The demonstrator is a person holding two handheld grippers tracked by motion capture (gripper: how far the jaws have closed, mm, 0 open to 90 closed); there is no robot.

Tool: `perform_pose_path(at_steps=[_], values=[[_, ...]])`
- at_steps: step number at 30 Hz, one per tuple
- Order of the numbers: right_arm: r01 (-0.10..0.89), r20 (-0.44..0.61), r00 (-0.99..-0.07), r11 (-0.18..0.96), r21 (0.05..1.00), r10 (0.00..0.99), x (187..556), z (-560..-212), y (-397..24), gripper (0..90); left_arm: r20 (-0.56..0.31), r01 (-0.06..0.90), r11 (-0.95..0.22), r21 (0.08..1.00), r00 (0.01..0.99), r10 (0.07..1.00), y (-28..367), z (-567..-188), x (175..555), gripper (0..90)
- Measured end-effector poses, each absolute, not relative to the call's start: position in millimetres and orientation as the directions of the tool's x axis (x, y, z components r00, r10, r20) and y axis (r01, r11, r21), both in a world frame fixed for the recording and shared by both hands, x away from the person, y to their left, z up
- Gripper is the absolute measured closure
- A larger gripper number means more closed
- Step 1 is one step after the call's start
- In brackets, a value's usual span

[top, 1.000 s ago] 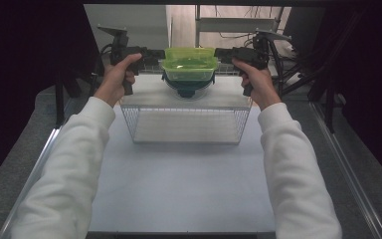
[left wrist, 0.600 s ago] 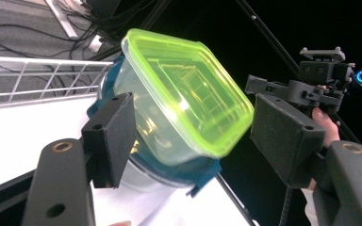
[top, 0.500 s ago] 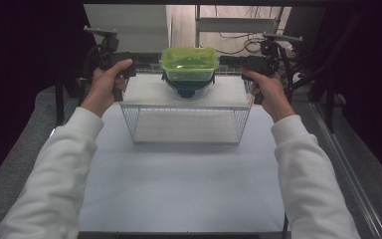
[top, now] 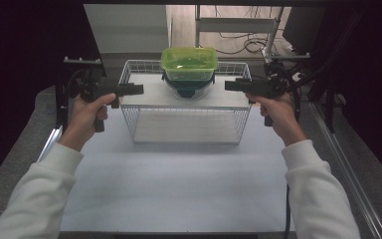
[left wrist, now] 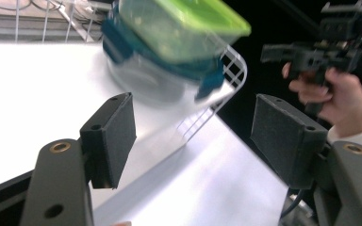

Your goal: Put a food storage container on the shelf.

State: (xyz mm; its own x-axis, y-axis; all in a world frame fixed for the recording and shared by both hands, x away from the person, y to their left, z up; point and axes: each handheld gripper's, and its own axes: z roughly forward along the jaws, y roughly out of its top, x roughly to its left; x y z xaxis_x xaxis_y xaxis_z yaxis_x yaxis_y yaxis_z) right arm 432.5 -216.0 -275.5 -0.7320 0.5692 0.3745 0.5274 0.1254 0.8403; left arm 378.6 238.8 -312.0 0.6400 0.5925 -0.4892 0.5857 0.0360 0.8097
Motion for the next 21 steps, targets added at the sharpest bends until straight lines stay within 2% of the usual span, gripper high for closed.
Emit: perform_pose_path(at_steps=[15,21], values=[[0.475,0.261,-0.751,0.221,0.852,0.606,355.6,-350.2,-246.6,29.7,-0.390,0.582,-0.109,0.806,0.660,0.642,234.1,-393.0,301.5,31.0],[0.517,0.266,-0.733,0.259,0.816,0.626,333.7,-388.3,-256.5,29.7,-0.335,0.590,-0.187,0.786,0.660,0.673,218.1,-424.5,285.2,30.6]])
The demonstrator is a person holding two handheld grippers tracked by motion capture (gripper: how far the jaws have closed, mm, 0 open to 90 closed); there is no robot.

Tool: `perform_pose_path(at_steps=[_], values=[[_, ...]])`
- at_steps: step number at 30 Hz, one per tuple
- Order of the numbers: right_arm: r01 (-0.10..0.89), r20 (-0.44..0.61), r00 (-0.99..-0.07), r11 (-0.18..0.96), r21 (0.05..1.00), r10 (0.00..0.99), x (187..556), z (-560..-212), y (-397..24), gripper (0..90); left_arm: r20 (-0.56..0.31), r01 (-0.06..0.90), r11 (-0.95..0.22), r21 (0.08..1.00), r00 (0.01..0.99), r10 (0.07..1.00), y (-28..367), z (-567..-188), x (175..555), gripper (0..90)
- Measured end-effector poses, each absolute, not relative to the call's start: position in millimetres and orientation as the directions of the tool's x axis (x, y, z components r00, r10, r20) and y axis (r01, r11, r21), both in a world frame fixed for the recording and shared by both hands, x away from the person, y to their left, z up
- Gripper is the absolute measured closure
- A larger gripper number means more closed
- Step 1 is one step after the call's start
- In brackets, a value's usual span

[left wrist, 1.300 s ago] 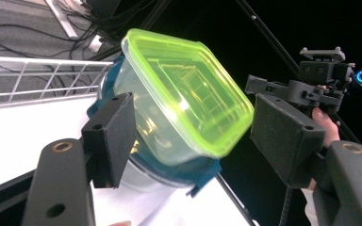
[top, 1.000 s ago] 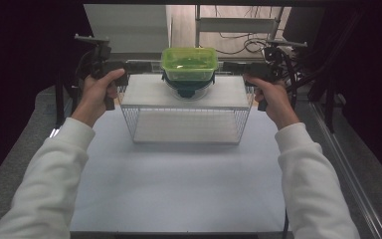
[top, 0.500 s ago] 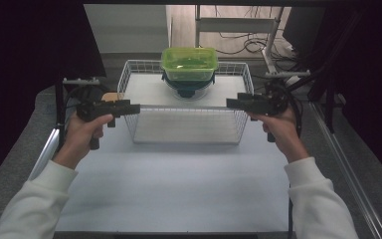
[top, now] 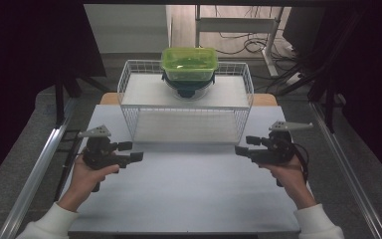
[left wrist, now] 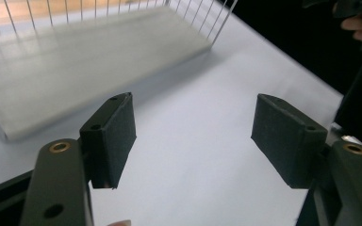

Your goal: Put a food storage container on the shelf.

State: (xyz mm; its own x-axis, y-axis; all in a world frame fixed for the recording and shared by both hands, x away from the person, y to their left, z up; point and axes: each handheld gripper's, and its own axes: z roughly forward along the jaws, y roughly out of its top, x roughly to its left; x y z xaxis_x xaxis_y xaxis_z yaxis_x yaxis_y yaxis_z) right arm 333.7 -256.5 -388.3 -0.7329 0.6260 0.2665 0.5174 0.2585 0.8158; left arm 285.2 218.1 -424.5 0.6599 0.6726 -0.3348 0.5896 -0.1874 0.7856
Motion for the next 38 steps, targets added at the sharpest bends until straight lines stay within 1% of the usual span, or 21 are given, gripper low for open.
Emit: perform_pose_path(at_steps=[3,6,10,12,14,16,20,33,38], values=[[0.543,0.276,-0.724,0.276,0.793,0.632,325.8,-407.0,-258.6,29.6,-0.343,0.605,-0.199,0.771,0.658,0.670,213.3,-437.9,281.2,30.6],[0.555,0.262,-0.718,0.304,0.774,0.645,320.4,-425.3,-260.0,29.7,-0.352,0.622,-0.206,0.755,0.650,0.674,209.0,-454.1,276.0,30.7],[0.579,0.258,-0.711,0.338,0.742,0.654,318.1,-447.9,-259.5,29.7,-0.341,0.644,-0.227,0.730,0.631,0.697,205.0,-478.1,268.6,30.8],[0.587,0.256,-0.713,0.354,0.728,0.653,317.7,-457.0,-257.7,29.7,-0.309,0.641,-0.255,0.724,0.632,0.711,202.1,-482.8,266.8,30.7],[0.596,0.252,-0.714,0.378,0.709,0.653,318.7,-466.3,-254.7,29.7,-0.312,0.643,-0.259,0.721,0.635,0.707,199.8,-485.6,265.9,30.9],[0.601,0.249,-0.714,0.390,0.698,0.654,319.1,-471.3,-252.6,29.7,-0.295,0.637,-0.274,0.720,0.639,0.710,197.2,-488.0,264.3,30.9],[0.599,0.241,-0.713,0.393,0.698,0.659,316.3,-474.7,-251.5,29.7,-0.292,0.643,-0.287,0.710,0.641,0.710,197.1,-493.5,262.7,30.9],[0.582,0.214,-0.701,0.373,0.722,0.680,311.7,-474.3,-254.6,29.7,-0.295,0.643,-0.274,0.715,0.634,0.715,200.0,-493.9,263.5,30.8],[0.566,0.197,-0.698,0.362,0.741,0.689,310.6,-472.8,-256.7,27.2,-0.298,0.647,-0.264,0.716,0.624,0.722,202.6,-495.0,265.0,30.4]])
